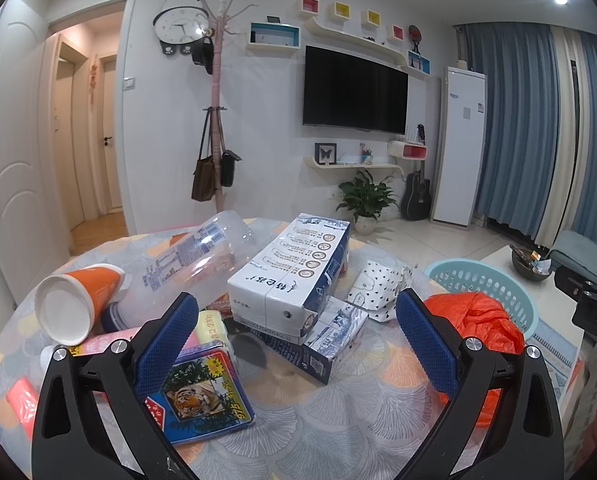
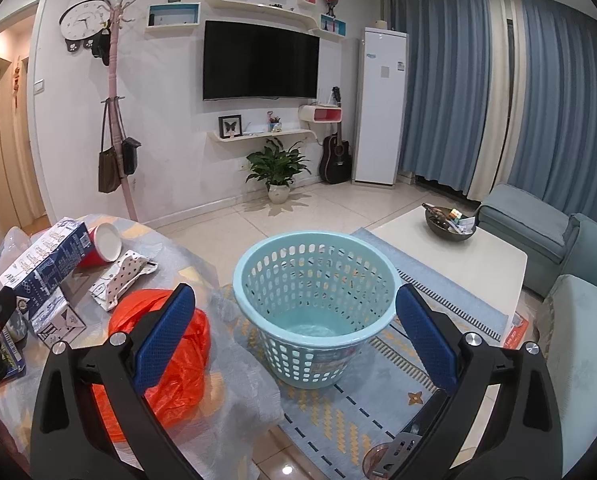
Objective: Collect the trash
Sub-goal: 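Move both tools toward the trash on the table, then grasp the orange paper cup with the left tool while the right tool grasps the red plastic bag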
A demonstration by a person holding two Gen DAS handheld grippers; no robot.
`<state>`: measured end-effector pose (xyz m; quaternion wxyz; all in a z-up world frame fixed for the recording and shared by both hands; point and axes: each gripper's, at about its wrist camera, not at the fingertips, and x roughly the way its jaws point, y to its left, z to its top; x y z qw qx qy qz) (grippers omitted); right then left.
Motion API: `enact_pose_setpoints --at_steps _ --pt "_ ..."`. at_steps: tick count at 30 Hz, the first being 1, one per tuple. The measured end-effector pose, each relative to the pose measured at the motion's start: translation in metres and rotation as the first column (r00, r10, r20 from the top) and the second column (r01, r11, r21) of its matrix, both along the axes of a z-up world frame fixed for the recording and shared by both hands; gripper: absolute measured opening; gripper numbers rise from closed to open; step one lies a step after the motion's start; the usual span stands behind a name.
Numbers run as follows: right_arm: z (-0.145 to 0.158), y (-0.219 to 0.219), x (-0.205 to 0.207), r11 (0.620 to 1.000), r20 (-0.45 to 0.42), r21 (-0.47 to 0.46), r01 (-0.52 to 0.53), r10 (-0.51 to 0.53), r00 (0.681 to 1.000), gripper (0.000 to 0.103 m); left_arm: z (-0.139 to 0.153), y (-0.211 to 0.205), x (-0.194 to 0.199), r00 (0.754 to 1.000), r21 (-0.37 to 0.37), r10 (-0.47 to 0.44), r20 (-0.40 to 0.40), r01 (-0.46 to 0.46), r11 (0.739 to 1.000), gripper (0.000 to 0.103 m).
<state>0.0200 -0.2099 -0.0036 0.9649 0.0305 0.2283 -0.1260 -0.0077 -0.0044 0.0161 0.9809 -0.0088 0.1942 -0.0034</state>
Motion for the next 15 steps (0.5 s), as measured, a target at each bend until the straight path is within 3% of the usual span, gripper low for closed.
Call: enact_pose_setpoints --at_steps 5,9,11,13,15 --pt "0.003 0.014 0.003 0.996 -0.018 -0.019 -0.082 0.081 0.997 0.084 -0.014 0.009 0.014 0.999 -0.043 -0.018 -0.037 0.016 0.999 0.096" --pt "0.007 0.030 0.005 0.988 -0.021 -0.026 -0.152 0.151 0.988 0.075 0.001 0.033 0.013 0.995 -0.106 -0.006 -0.100 -0.004 0.994 0.096" --pt "0.008 0.037 0.007 0.982 -0.030 -0.028 -0.185 0.184 0.982 0.063 0.013 0.050 0.011 0.990 -0.149 0.014 -0.139 -0.035 0.988 0.096" --pt "0.009 0.046 0.011 0.976 -0.043 -0.038 -0.215 0.213 0.976 0.044 0.022 0.071 0.011 0.985 -0.166 0.047 -0.164 -0.075 0.983 0.096" --pt "0.008 0.053 0.014 0.970 -0.055 -0.046 -0.239 0.237 0.970 0.039 0.029 0.094 0.012 0.979 -0.158 0.087 -0.185 -0.117 0.981 0.096"
